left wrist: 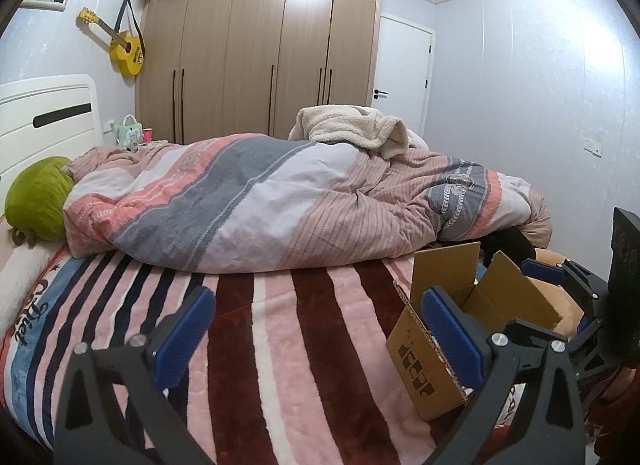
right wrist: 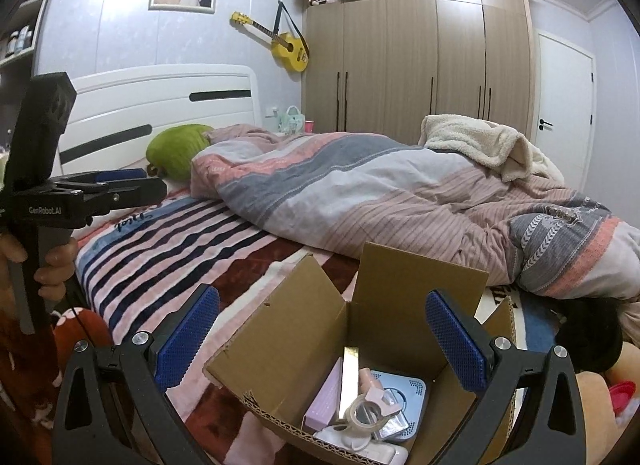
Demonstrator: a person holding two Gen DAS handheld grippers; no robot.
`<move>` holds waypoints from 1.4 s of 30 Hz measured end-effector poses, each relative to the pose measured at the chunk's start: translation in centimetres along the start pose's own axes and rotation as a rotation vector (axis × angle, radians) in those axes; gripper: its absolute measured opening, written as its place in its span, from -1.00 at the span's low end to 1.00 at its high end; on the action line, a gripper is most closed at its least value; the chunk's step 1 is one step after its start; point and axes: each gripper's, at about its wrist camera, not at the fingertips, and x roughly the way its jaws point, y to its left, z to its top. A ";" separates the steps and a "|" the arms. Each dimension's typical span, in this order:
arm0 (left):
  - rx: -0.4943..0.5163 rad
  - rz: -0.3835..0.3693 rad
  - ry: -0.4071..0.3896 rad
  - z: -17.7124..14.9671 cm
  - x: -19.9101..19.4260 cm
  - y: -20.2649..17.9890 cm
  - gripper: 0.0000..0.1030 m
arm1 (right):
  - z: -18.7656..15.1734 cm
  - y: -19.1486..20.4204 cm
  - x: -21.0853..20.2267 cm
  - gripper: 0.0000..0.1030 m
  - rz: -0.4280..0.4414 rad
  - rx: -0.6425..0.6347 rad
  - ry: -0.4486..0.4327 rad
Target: Organize rigid objects
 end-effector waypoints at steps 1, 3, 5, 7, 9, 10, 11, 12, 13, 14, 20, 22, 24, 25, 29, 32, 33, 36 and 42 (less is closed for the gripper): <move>0.000 0.000 0.000 0.0 0.0 0.0 0.99 | 0.0 0.0 0.0 1.00 0.000 0.001 -0.001; 0.002 0.002 0.001 0.0 0.0 0.0 0.99 | 0.1 0.1 -0.1 1.00 -0.001 0.004 -0.002; 0.001 0.001 0.000 0.0 0.0 0.0 0.99 | 0.1 0.1 -0.1 1.00 -0.001 0.002 -0.002; 0.000 0.001 0.000 0.0 0.0 0.0 0.99 | 0.1 0.1 -0.1 1.00 -0.004 0.002 -0.002; -0.003 0.002 0.000 -0.1 0.0 0.0 0.99 | 0.1 0.1 -0.1 1.00 -0.004 0.003 -0.003; -0.001 0.001 0.000 -0.1 0.0 0.0 0.99 | 0.1 0.1 -0.1 1.00 -0.003 0.003 -0.003; 0.001 -0.001 0.002 0.0 0.0 0.1 0.99 | 0.1 0.1 -0.1 1.00 -0.003 0.002 -0.003; 0.002 -0.001 0.003 -0.1 0.0 0.0 0.99 | 0.1 0.1 -0.1 1.00 -0.004 0.003 -0.003; 0.002 0.001 0.004 -0.1 0.0 0.0 0.99 | 0.1 0.1 -0.1 1.00 -0.003 0.003 -0.003; 0.001 0.002 0.002 -0.1 0.0 0.0 0.99 | 0.1 0.0 -0.1 1.00 -0.001 0.003 -0.002; 0.000 -0.001 0.003 -0.2 0.0 0.0 0.99 | 0.2 0.1 -0.2 1.00 -0.004 0.012 -0.003; 0.000 -0.002 0.002 -0.2 0.0 0.0 0.99 | 0.3 0.3 -0.2 1.00 -0.007 0.015 -0.003; 0.001 -0.005 0.003 -0.3 0.0 -0.1 0.99 | 0.2 0.1 -0.3 1.00 -0.006 0.015 -0.004; 0.001 -0.005 0.003 -0.4 0.0 -0.1 0.99 | 0.2 0.3 -0.3 1.00 -0.008 0.018 -0.005; 0.002 -0.004 0.005 -0.5 0.0 -0.1 0.99 | 0.2 0.2 -0.3 1.00 -0.009 0.017 -0.003; 0.003 -0.004 0.005 -0.5 0.0 -0.1 0.99 | 0.3 0.4 -0.3 1.00 -0.012 0.019 -0.003; 0.004 -0.003 0.005 -0.5 0.0 -0.1 0.99 | 0.2 0.3 -0.3 1.00 -0.012 0.020 -0.004; 0.003 -0.002 0.006 -0.6 0.0 -0.1 0.99 | 0.2 0.3 -0.3 1.00 -0.013 0.019 -0.004; 0.005 -0.003 0.006 -0.5 0.1 -0.1 0.99 | 0.2 0.5 -0.4 1.00 -0.015 0.021 -0.005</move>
